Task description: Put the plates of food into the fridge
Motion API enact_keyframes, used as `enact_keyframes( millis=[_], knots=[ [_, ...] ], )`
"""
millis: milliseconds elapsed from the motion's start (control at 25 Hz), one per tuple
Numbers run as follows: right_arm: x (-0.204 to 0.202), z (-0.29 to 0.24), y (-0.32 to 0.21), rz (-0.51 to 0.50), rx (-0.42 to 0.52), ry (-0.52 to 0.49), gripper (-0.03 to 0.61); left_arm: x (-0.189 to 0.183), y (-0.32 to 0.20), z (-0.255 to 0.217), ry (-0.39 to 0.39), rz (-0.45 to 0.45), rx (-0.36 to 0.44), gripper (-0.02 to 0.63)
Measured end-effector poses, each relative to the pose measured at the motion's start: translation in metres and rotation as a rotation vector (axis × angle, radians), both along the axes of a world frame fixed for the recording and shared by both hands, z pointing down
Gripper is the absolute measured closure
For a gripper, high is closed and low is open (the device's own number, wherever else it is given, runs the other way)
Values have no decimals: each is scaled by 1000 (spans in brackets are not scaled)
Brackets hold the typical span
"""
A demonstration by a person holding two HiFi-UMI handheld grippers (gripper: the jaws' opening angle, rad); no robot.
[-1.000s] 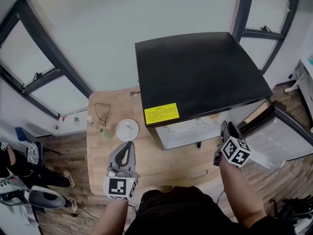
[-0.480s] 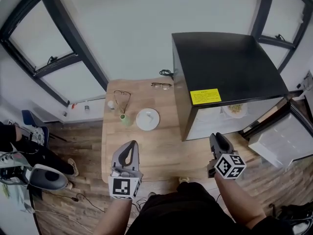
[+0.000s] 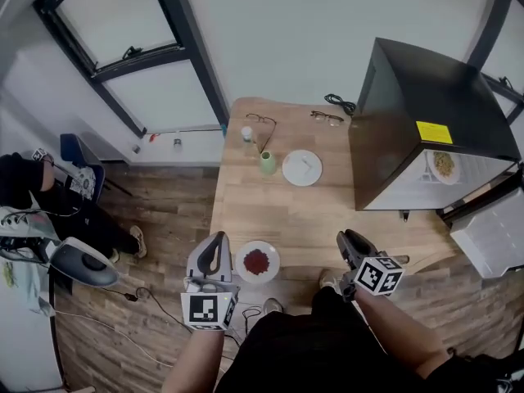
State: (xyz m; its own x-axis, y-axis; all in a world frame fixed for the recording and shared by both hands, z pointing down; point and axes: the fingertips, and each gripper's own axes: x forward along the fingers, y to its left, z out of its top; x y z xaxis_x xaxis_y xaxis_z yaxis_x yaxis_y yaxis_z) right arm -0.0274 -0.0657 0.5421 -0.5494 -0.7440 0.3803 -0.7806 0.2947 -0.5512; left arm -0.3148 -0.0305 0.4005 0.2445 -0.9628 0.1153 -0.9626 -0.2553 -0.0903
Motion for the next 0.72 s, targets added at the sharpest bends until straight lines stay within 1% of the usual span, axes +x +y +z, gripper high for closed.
enact_keyframes(
  millis=[160,280,440,520,600,720],
  knots=[
    [-63,26,38,-95,-108,-113,451,-39,27,7,7,-13,-7,611],
    [-96,48,62,-112,-171,-155,451,-60,41,18,0,-4,-28,611],
    [-126,89,89,-117,-261,-161,449,-82,50,29,-4,-3,-53,611],
    [-139,109,101,-137,-303,-155,449,-89,51,31,3,-4,-63,611],
    [-149,128,109,-141,-343,-158,444,-92,53,35,-13,13,-71,611],
    [-160,145,111,-106,-395,-226,413,-93,57,36,-34,43,-77,611]
  ],
)
